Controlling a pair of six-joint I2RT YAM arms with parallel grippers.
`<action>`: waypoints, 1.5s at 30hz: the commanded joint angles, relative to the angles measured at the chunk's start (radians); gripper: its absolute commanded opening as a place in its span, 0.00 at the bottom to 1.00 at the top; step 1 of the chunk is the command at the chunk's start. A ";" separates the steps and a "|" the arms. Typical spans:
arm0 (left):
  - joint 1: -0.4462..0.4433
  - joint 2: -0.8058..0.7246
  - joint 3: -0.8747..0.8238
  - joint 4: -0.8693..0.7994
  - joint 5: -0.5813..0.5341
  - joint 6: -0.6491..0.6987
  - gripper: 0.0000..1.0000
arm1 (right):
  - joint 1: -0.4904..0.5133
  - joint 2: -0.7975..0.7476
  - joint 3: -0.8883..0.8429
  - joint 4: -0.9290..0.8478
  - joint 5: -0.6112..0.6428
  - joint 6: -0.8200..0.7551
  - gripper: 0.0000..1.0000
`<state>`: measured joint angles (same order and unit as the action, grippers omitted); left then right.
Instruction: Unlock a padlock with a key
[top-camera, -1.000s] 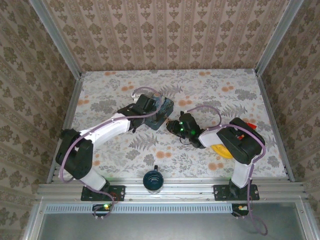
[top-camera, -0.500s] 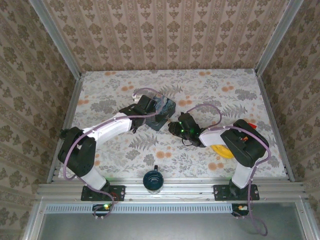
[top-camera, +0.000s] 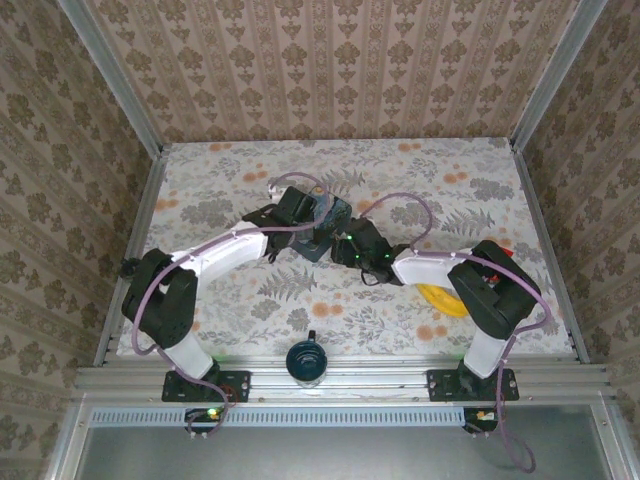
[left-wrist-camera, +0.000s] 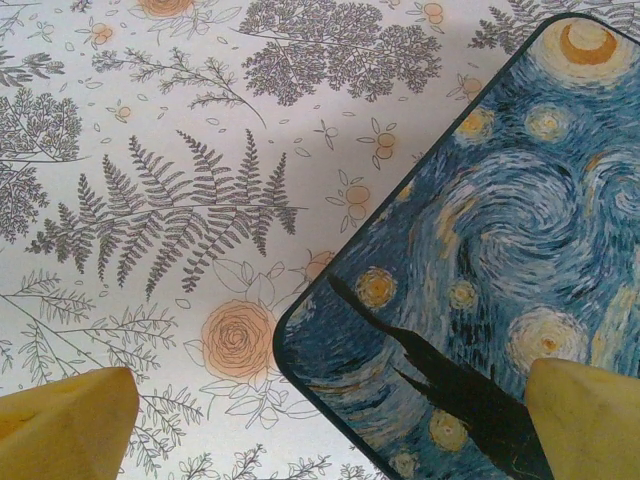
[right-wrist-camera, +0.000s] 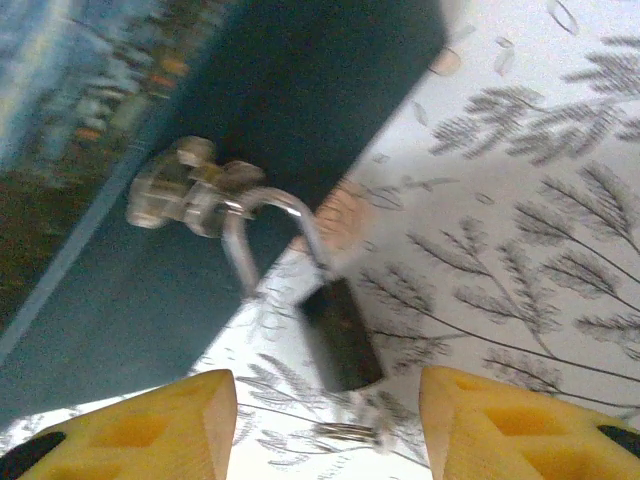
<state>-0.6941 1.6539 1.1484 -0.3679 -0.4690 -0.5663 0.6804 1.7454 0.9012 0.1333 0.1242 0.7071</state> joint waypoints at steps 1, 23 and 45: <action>0.001 0.015 0.033 -0.013 -0.020 0.023 1.00 | 0.023 0.024 0.076 -0.145 0.091 -0.087 0.54; 0.006 0.025 0.041 -0.023 -0.015 0.017 1.00 | -0.007 0.154 0.141 -0.196 0.027 -0.156 0.41; 0.006 0.024 0.044 -0.042 -0.033 0.017 1.00 | -0.052 0.107 0.087 -0.097 -0.119 -0.179 0.11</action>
<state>-0.6922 1.6730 1.1664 -0.3756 -0.4767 -0.5632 0.6273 1.8614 1.0058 0.0044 0.0456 0.5434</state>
